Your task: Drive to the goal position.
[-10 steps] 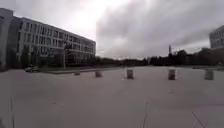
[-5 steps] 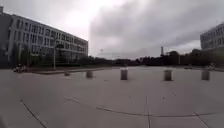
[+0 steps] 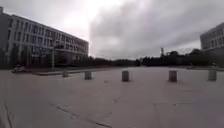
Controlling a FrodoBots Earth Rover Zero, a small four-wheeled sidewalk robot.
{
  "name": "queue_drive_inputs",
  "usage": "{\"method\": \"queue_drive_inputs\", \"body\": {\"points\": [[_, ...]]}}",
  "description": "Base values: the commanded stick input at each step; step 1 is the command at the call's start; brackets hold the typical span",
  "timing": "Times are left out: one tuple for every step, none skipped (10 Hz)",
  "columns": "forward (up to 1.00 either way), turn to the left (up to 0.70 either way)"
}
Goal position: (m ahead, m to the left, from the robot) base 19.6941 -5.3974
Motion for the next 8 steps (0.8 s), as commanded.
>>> {"method": "queue_drive_inputs", "body": {"points": [[0.70,0.00],[0.70,0.00],[0.70,-0.01],[0.70,-0.03],[0.70,-0.03],[0.70,-0.01],[0.70,0.00],[0.70,0.00]]}}
